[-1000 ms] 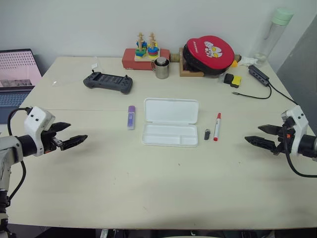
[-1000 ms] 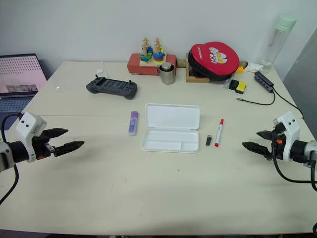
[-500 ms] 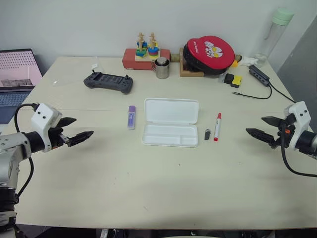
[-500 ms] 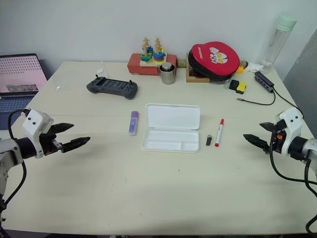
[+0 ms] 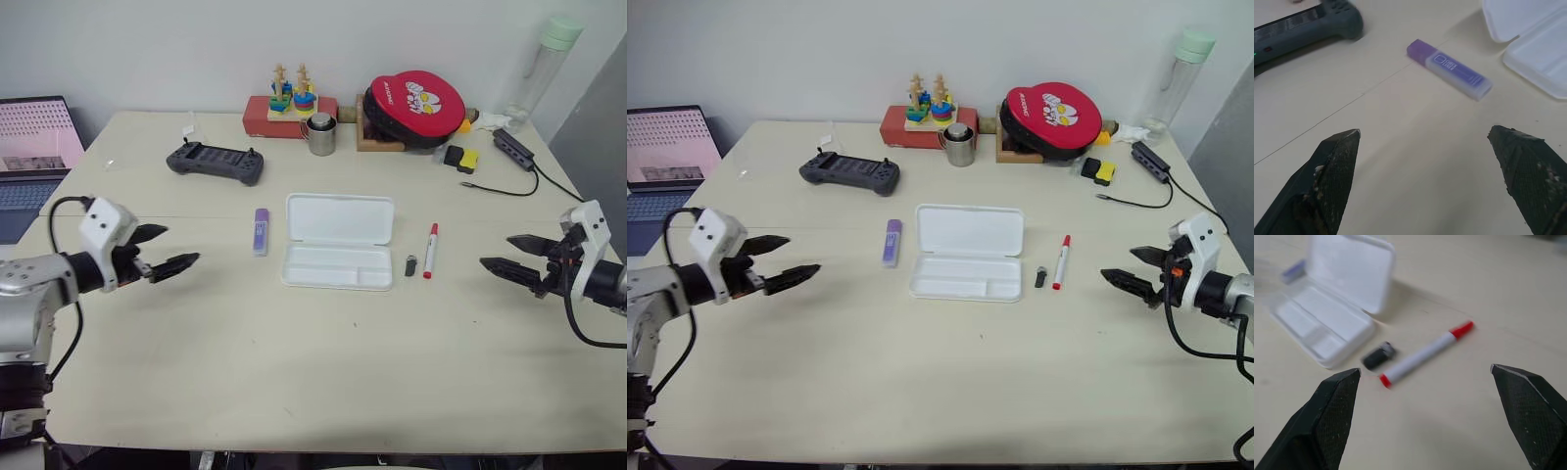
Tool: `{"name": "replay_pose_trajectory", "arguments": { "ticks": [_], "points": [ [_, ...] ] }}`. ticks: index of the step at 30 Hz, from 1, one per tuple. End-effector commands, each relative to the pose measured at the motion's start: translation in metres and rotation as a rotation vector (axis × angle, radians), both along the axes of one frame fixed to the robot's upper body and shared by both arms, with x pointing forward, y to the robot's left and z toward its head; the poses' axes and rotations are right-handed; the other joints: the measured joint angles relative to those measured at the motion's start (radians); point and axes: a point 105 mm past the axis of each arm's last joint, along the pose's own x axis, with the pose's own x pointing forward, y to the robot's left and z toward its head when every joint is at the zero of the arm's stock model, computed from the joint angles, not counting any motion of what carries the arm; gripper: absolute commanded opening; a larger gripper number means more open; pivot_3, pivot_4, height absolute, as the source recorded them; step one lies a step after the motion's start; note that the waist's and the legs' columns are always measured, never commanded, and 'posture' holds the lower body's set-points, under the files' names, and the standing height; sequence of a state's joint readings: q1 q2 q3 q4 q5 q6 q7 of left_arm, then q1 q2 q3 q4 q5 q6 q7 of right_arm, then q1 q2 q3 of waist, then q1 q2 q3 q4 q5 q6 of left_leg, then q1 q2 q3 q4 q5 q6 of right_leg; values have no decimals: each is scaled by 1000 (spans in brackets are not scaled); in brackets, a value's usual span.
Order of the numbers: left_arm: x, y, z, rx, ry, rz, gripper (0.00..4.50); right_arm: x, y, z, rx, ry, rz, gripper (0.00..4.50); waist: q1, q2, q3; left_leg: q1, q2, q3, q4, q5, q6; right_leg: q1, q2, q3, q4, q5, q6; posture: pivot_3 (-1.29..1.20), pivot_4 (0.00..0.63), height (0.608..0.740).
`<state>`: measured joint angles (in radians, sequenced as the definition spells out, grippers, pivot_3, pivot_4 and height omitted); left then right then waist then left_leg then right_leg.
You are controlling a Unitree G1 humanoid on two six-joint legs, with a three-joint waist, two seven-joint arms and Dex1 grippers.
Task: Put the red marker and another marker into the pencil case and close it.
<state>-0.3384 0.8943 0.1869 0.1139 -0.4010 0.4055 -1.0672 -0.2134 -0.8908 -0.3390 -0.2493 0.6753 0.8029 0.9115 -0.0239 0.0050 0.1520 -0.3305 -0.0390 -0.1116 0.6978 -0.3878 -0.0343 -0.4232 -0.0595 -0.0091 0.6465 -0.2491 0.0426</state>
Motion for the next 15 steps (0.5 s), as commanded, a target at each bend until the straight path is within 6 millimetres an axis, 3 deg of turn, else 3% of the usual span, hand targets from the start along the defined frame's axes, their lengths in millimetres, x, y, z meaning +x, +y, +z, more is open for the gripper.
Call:
{"name": "replay_pose_trajectory", "arguments": {
  "ticks": [1, 3, 8, 15],
  "points": [
    [1, -52, 11, 1, -21, -217, 4500, -10, 37, 27, 14, -92, 136, 4478, 0, 0, 0, 0, 0, 0, 0, 0, 0, 0, 0, 0, 0, 0, 0, 0, 150, 740],
    [4, -82, 12, -10, -23, -332, 4500, -14, 58, 28, -5, -109, 198, 4478, 0, 0, 0, 0, 0, 0, 0, 0, 0, 0, 0, -1, 0, 0, 0, 0, 150, 740],
    [6, -122, -4, 31, 23, -516, 4500, -23, 86, 26, -41, -123, 266, 4478, -1, -1, 0, 0, -1, 1, 0, 0, 0, -1, 1, -1, 0, 0, 0, 0, 150, 740],
    [4, -146, -26, 84, 80, -654, 4500, -27, 95, 23, -64, -142, 255, 4478, -3, -1, 0, 0, -1, 1, 0, 0, 0, -1, 2, -1, 0, 0, 0, 0, 150, 740]
  ]
}}
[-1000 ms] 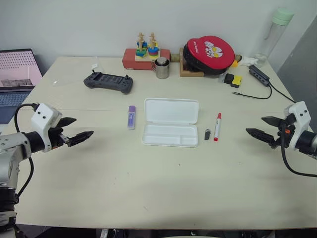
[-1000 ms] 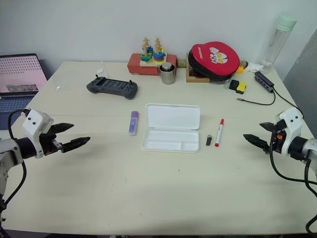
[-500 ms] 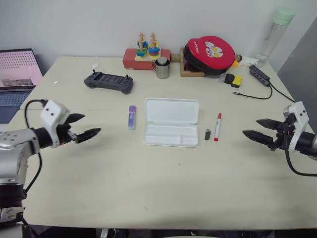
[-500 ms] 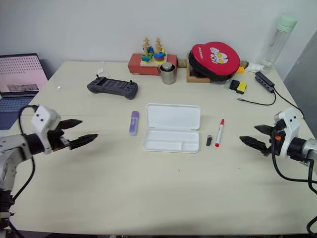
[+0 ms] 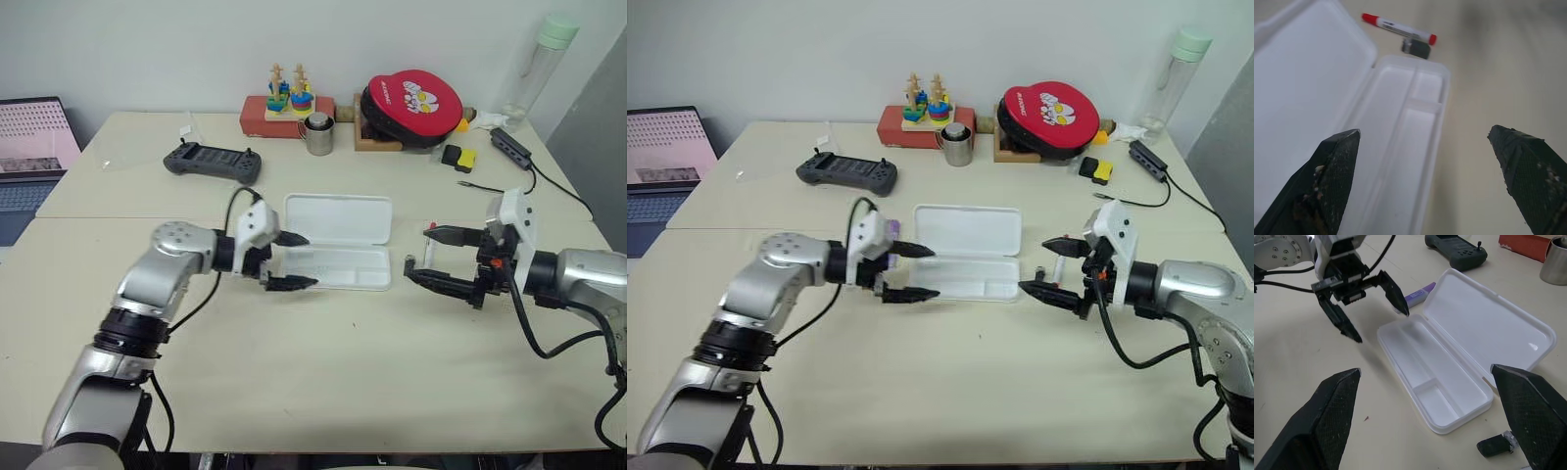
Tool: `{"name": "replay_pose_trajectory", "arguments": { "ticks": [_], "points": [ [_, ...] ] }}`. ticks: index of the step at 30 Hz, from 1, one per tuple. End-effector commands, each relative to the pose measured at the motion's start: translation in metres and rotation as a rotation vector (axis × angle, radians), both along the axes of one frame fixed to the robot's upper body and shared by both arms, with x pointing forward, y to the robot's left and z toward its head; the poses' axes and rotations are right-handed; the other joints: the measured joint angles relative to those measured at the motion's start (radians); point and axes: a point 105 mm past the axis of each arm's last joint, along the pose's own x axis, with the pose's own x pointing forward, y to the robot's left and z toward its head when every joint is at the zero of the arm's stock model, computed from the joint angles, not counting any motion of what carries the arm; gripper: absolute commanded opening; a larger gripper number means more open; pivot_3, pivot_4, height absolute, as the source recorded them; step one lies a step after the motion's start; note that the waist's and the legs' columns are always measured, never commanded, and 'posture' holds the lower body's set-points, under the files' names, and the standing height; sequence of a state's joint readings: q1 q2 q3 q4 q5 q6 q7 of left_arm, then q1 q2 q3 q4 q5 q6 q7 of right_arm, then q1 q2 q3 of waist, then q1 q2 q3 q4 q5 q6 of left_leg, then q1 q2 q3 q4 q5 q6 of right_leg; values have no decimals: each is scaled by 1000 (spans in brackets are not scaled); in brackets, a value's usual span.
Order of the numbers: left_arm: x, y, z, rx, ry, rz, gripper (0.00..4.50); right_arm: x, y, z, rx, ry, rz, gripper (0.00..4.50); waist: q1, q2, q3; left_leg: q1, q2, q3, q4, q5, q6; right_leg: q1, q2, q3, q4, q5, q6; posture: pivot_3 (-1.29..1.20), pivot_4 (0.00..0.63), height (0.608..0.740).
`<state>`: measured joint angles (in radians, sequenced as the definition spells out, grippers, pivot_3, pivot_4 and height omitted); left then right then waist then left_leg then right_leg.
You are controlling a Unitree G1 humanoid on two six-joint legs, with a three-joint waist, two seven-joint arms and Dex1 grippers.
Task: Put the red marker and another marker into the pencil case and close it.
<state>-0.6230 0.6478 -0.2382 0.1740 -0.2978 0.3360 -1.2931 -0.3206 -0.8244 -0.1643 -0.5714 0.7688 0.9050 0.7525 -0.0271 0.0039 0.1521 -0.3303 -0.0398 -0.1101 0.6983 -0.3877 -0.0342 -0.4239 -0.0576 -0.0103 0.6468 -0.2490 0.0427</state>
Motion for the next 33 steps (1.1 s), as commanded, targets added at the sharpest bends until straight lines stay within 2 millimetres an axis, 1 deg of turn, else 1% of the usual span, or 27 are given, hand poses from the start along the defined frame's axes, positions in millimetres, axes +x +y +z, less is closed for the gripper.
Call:
{"name": "replay_pose_trajectory", "arguments": {
  "ticks": [1, 8, 11, 15, 18, 19, 20, 21, 22, 23, 24, 25, 26, 28, 29, 30, 33],
  "points": [
    [2, -7, -2, 41, -41, -56, 4500, -6, 6, 7, -2, -46, 5, 4478, 1, 0, 0, 0, 0, 0, 0, 0, 0, 0, 0, 0, 0, 0, 0, 0, 150, 740],
    [6, -18, -26, 51, -5, -72, 4500, -9, 9, 5, 11, -47, -16, 4478, 2, 0, 0, 0, 0, 0, 1, 0, 0, 0, 1, 0, 0, 0, 0, 0, 150, 740],
    [5, -21, -34, 54, 20, -78, 4500, -10, 9, 5, 16, -46, -22, 4478, 1, -1, 0, 0, 0, 0, 1, 0, 0, 0, 1, 0, 0, 0, 0, 0, 150, 740],
    [6, -19, -51, 118, 14, -72, 4500, -11, 9, 5, 24, -45, -30, 4478, 2, -1, 0, 0, 0, 0, 1, 0, 0, 0, 1, 0, 1, 0, 0, 0, 150, 740],
    [8, -18, -56, 139, 6, -65, 4500, -12, 10, 6, 27, -46, -35, 4478, 2, -1, 0, 0, 0, 0, 1, 0, 0, 1, 1, 0, 1, 0, 0, 0, 150, 740],
    [9, -18, -57, 143, 3, -64, 4136, -12, 10, 6, 28, -47, -37, 4500, 2, -1, 0, 0, 0, 0, 1, 0, 0, 1, 1, 0, 1, 0, 0, 0, 150, 740],
    [9, -19, -58, 144, 2, -64, 4041, -12, 10, 6, 28, -48, -38, 4500, 2, -1, 0, 0, 0, 0, 1, 0, 1, 1, 1, 0, 1, 0, 0, 0, 150, 740],
    [9, -19, -58, 144, 1, -65, 3751, -12, 10, 6, 28, -48, -39, 4500, 2, -1, 0, 0, 0, 0, 1, 0, 1, 1, 1, 0, 1, 0, 0, 0, 150, 740],
    [10, -20, -58, 142, 0, -66, 3624, -12, 10, 6, 28, -47, -40, 4500, 2, -1, 0, 0, 0, 0, 1, 0, 1, 1, 1, 0, 1, 0, 0, 0, 150, 740],
    [10, -21, -56, 135, -3, -64, 3283, -13, 10, 6, 28, -46, -40, 4500, 2, -1, 0, 1, 0, 0, 1, 0, 1, 1, 1, 0, 1, 0, 0, 0, 150, 740],
    [11, -22, -55, 128, -7, -62, 3165, -13, 10, 6, 28, -46, -41, 4500, 2, -1, -1, 1, 0, 0, 1, 0, 1, 1, 1, 0, 1, 0, 0, 0, 150, 740],
    [12, -23, -54, 123, -10, -61, 2917, -14, 9, 6, 29, -45, -41, 4500, 2, -1, -1, 1, -1, 0, 1, 0, 1, 1, 1, 0, 1, 0, 0, 0, 150, 740],
    [12, -23, -54, 120, -12, -61, 2820, -14, 9, 6, 29, -44, -41, 4500, 2, -1, -1, 1, -1, 0, 1, 1, 1, 1, 1, 0, 1, 0, 0, 0, 150, 740],
    [12, -24, -52, 114, -16, -61, 2326, -15, 9, 5, 29, -42, -39, 4500, 3, -1, -1, 1, -1, 0, 1, 1, 1, 2, 1, 0, 1, 0, 1, 0, 150, 740],
    [12, -24, -51, 109, -18, -61, 2293, -15, 9, 5, 28, -40, -38, 4500, 3, -2, -1, 1, -1, 0, 2, 1, 1, 2, 1, 0, 1, 0, 1, 0, 150, 740],
    [13, -25, -50, 105, -20, -62, 2006, -16, 9, 5, 27, -39, -36, 4500, 3, -2, -1, 1, -1, 0, 2, 1, 1, 2, 1, 0, 1, 0, 1, 0, 150, 740],
    [12, -25, -49, 100, -23, -65, 1411, -16, 8, 5, 26, -38, -37, 4500, 3, -2, -1, 1, -1, -1, 2, 1, 1, 2, 1, 0, 1, 0, 1, 0, 150, 740]
  ]
}}
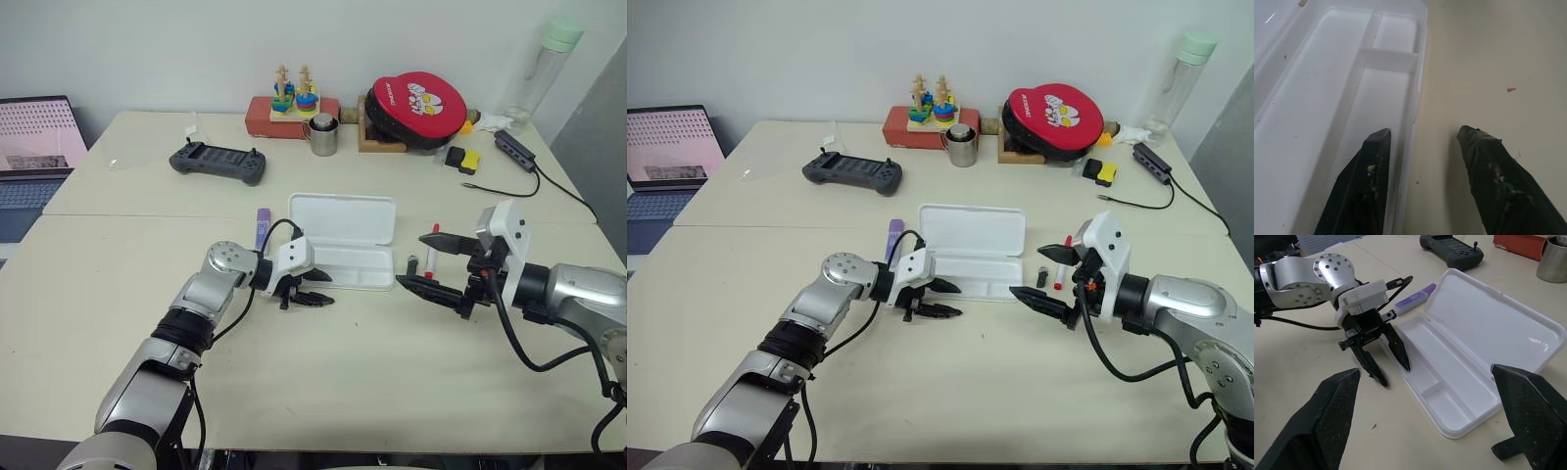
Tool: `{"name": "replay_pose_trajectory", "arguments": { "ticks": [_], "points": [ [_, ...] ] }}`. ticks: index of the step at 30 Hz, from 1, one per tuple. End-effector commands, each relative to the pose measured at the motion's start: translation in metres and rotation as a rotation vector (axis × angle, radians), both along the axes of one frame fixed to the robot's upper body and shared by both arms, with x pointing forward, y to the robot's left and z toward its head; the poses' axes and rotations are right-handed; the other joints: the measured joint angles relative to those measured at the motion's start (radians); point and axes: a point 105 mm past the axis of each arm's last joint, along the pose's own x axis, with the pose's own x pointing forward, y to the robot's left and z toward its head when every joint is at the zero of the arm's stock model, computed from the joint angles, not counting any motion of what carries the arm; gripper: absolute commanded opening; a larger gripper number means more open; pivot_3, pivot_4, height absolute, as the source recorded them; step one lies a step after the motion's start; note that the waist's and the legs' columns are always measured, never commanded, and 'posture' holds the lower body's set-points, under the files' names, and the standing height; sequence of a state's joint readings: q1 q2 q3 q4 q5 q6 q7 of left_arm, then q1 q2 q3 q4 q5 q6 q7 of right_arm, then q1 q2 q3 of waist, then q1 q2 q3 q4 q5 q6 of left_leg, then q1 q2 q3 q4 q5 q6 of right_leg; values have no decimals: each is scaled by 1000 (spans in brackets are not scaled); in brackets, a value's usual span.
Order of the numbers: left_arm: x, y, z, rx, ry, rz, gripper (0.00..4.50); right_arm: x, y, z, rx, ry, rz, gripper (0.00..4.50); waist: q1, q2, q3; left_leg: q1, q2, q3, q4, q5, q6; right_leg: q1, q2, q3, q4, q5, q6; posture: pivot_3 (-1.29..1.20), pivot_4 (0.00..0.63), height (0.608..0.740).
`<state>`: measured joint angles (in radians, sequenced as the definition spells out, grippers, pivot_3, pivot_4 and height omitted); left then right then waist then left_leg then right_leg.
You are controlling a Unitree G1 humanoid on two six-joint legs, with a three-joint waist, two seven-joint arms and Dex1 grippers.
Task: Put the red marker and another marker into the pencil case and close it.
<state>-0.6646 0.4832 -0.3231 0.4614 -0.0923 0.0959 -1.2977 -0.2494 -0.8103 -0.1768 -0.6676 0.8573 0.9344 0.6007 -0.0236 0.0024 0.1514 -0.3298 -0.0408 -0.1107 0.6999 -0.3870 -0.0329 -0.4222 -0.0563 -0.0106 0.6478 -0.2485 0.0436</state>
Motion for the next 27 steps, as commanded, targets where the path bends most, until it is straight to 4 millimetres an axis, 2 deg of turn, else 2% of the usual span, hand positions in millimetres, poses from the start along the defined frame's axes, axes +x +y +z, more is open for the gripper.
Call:
{"name": "replay_pose_trajectory", "arguments": {
  "ticks": [1, 8, 14, 17, 21, 27],
  "points": [
    [1, -2, 4, -4, -21, -7, 1239, -5, 1, 12, 0, -55, 16, 4500, 0, 0, 0, 0, 0, 0, 0, 0, 0, 0, 0, 0, 0, 0, 0, 0, 150, 740],
    [1, -4, 7, -15, -25, -11, 24, -5, 0, 12, 1, -52, 19, 4500, 0, 0, 0, 0, 0, 0, 0, 0, 0, 0, 0, 0, 0, 0, 0, 0, 150, 740],
    [-5, 6, 16, -20, -46, 15, 24, -8, 0, 13, 0, -53, 24, 4500, -1, 0, 0, 0, 0, 0, 0, 0, 0, 0, 0, 0, 0, 0, 0, 0, 150, 740],
    [-30, 15, 24, -23, -17, -9, 24, -12, 0, 13, -1, -41, 35, 4500, -6, 0, 0, 0, 1, 0, -1, 0, 0, -1, -1, 1, 0, 0, 0, 0, 150, 740],
    [-57, 17, 27, -11, 12, -44, 24, -16, -1, 8, -14, -13, 52, 4500, -2, 0, 0, 0, 2, -1, -1, 0, 0, -1, -2, 1, 0, 0, 0, 0, 150, 740],
    [-71, 18, 22, 1, 39, -33, 24, -16, -1, -2, -46, 22, 55, 4500, 8, 0, 0, 0, 1, 0, -1, 0, 0, 0, -2, 1, -1, 0, 0, 0, 150, 740]
  ]
}}
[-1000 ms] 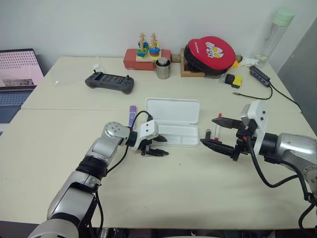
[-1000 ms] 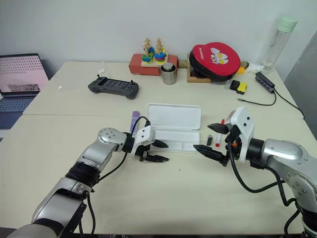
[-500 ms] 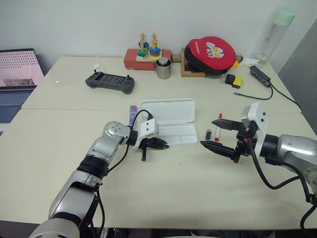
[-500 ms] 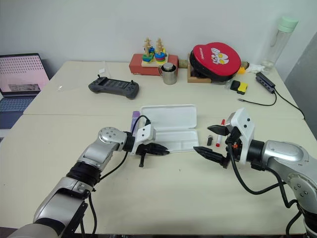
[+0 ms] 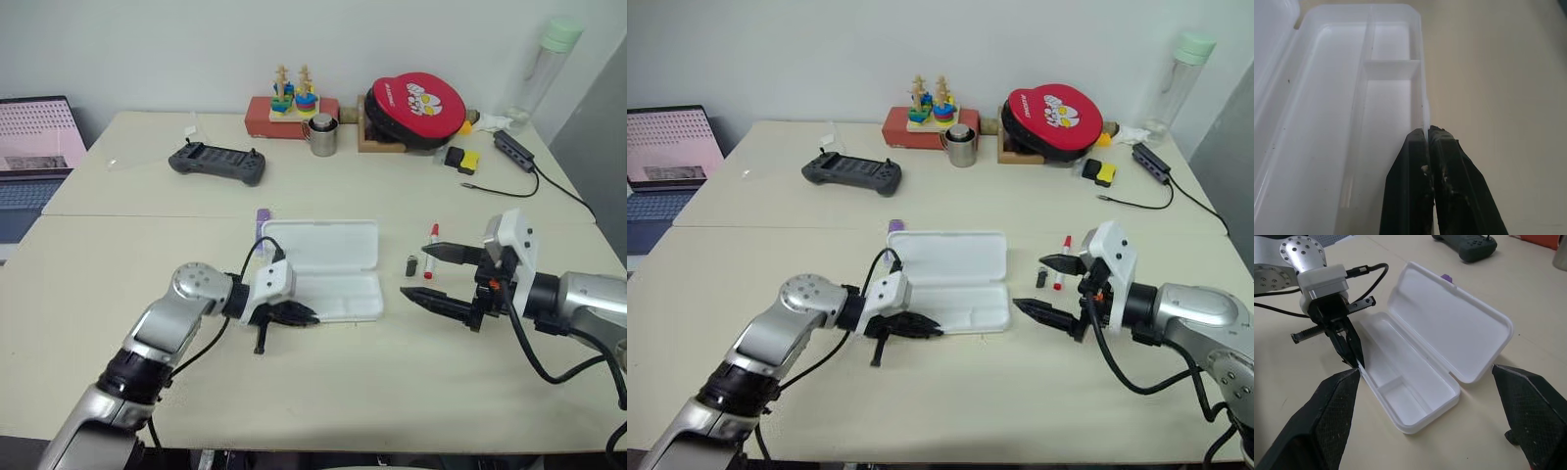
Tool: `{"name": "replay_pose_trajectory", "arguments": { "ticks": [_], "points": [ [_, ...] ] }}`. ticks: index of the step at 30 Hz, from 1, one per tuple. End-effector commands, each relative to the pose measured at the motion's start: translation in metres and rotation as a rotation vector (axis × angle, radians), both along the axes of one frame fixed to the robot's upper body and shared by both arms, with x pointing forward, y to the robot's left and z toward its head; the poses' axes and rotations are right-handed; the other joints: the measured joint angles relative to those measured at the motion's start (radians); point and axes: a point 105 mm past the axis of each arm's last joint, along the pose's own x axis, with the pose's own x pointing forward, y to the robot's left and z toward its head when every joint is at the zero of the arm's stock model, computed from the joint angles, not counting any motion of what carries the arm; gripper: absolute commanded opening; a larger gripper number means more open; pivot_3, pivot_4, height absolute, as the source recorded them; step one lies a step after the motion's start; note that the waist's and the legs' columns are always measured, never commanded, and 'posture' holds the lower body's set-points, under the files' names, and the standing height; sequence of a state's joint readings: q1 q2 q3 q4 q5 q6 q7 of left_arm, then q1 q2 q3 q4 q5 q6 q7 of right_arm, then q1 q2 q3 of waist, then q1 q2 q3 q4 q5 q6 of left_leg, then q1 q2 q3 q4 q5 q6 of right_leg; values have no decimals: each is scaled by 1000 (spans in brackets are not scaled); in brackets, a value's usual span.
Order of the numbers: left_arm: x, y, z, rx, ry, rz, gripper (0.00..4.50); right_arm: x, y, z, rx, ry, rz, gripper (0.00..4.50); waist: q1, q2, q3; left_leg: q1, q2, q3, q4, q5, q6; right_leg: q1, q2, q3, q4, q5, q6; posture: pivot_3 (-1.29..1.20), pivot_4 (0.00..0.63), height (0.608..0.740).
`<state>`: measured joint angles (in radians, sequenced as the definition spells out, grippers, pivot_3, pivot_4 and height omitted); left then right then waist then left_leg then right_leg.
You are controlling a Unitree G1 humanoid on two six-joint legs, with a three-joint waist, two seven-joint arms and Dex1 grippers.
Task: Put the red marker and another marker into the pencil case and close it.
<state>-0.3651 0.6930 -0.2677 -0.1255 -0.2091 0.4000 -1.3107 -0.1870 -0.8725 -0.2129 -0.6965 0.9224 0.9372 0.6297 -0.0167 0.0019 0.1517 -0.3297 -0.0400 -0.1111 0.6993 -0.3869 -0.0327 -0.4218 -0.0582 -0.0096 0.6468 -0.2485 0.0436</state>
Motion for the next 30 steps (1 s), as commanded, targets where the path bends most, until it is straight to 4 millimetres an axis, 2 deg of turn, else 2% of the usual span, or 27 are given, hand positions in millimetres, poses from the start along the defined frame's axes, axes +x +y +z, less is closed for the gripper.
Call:
{"name": "replay_pose_trajectory", "arguments": {
  "ticks": [1, 8, 19, 27, 30],
  "points": [
    [-4, -3, 12, -28, -38, -7, 24, -1, 3, 1, -30, -21, 16, 4500, 1, 0, 0, 0, 0, 0, 0, 0, 0, 0, 0, 0, 0, 0, 0, 0, 150, 740],
    [-4, -3, 11, -33, -70, -52, 24, 11, -3, -11, -77, -6, -64, 4500, 9, 0, 0, 0, 0, 1, 0, 0, 0, 0, 1, 0, 0, 0, 0, 0, 150, 740],
    [2, 8, -3, 53, -100, -59, 24, 20, -6, -16, -79, 3, -129, 4500, 10, 0, 0, 0, 0, 1, 0, 0, 0, 0, 1, 0, 0, 0, 0, 0, 150, 740],
    [2, 6, -3, 38, -83, -56, 1524, 23, -6, -16, -79, 1, -141, 4500, 10, 0, 0, 0, 0, 0, 0, 0, 0, 0, 1, 0, 0, 0, 0, 0, 150, 740],
    [4, 1, 7, -14, -85, -38, 2053, 27, -8, -16, -79, 1, -166, 4500, 10, 0, 0, 0, 0, 1, 0, 0, 0, 0, 1, 0, 0, 0, 0, 0, 150, 740]
  ]
}}
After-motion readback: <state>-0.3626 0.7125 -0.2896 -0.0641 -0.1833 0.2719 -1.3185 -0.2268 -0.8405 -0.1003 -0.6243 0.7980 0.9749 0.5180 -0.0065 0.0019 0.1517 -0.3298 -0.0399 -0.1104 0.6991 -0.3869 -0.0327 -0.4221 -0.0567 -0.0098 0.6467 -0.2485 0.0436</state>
